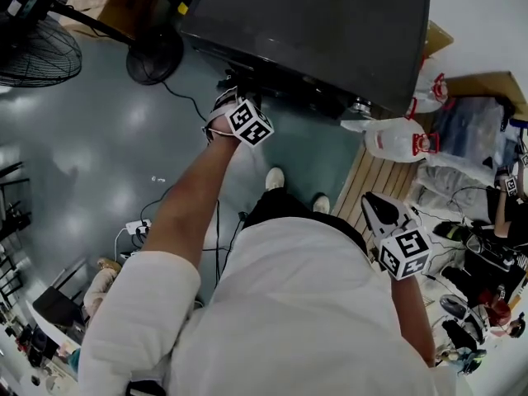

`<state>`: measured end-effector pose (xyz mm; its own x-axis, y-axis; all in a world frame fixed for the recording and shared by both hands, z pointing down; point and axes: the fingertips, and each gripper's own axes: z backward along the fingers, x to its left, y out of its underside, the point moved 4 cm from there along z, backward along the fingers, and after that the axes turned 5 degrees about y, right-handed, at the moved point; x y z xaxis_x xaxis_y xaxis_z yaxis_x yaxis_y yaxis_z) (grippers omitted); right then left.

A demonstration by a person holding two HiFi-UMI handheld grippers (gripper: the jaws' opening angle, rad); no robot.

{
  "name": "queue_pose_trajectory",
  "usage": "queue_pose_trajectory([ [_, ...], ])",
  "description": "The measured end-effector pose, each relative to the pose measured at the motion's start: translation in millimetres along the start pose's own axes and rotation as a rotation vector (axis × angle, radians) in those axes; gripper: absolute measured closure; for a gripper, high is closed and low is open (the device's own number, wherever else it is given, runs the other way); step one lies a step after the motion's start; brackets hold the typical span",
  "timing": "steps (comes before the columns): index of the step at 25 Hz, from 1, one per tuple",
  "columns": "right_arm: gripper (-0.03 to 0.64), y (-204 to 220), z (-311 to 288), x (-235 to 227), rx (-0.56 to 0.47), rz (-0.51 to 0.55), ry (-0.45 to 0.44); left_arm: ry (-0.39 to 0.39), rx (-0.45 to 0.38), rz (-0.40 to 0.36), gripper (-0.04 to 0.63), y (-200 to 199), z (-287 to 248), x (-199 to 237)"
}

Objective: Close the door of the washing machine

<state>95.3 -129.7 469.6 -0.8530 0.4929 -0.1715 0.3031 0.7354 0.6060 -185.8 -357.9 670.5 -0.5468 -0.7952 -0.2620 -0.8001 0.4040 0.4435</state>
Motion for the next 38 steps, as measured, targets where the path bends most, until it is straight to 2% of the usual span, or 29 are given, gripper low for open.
queue_pose_trajectory([
  [13, 0.578, 0.8, -1.6, -5.3, 0.006, -0.026, 0.011, -0.014, -0.026, 0.019, 0.474, -7.5, -6.1, 9.7],
  [20, 0.58, 3.0, -4.4, -2.2, 0.017, -0.024, 0.001, -0.004, -0.029, -0.005, 0.471, -9.5, -6.3, 14.6],
  [26, 0.58, 6.1, -2.8, 1.1, 0.01, -0.022, -0.003, -0.002, -0.022, 0.003, 0.471, -10.2, -6.4, 13.0],
  [32, 0.58, 16.6, 8.2, 8.4, 0.002, -0.028, 0.004, -0.004, -0.012, 0.065, 0.474, -7.2, -2.3, 14.8],
  [38, 0.58, 32.7, 21.0, 14.7, -0.013, -0.031, 0.001, -0.003, -0.039, 0.139, 0.477, -10.4, 14.1, 6.4],
])
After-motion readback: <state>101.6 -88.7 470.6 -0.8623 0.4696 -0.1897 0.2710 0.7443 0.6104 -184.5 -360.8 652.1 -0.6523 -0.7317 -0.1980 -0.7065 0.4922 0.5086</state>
